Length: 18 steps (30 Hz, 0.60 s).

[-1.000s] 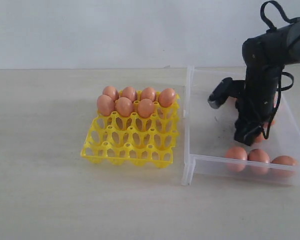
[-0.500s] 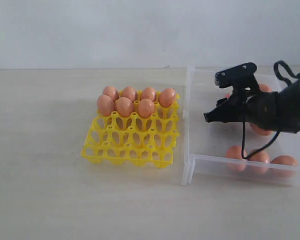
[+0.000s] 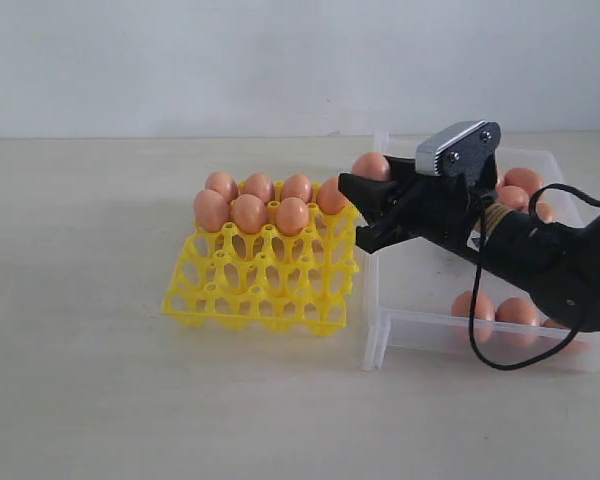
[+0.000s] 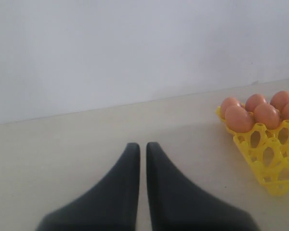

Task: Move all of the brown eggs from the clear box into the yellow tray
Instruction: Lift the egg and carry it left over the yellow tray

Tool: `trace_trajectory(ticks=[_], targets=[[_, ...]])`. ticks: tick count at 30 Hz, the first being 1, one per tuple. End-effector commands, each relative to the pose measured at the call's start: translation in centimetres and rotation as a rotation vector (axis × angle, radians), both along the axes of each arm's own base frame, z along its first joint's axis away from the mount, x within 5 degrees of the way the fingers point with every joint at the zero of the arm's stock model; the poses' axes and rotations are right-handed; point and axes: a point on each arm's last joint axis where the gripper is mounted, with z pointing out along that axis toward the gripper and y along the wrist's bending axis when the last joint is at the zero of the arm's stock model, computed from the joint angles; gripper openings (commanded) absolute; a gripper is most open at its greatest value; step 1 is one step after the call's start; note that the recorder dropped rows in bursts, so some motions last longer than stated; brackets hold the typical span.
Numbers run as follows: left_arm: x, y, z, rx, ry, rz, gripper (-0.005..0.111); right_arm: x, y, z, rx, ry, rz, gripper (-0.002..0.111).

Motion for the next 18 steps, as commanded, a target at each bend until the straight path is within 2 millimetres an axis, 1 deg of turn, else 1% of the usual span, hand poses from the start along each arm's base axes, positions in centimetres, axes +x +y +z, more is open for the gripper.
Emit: trace_trajectory(ticks=[1, 8, 10, 18], targets=[[0.0, 0.0, -0.1, -0.007, 0.001, -0.005, 0.004, 0.9, 0.6, -0.8, 0.045, 0.028, 0.049, 0.000], [0.0, 0.0, -0.1, -0.007, 0.001, -0.005, 0.004, 2.3, 1.2, -3.9, 0.080, 0.124, 0.065, 0.000], [0.0, 0.0, -0.1, -0.007, 0.001, -0.005, 0.004, 2.4, 1.3, -4.2, 0.078, 0.128, 0.072, 0.000], [0.0, 0.0, -0.1, -0.007, 0.001, -0.005, 0.004, 2.5, 2.0, -3.8, 0.063, 0.109, 0.158, 0.000]])
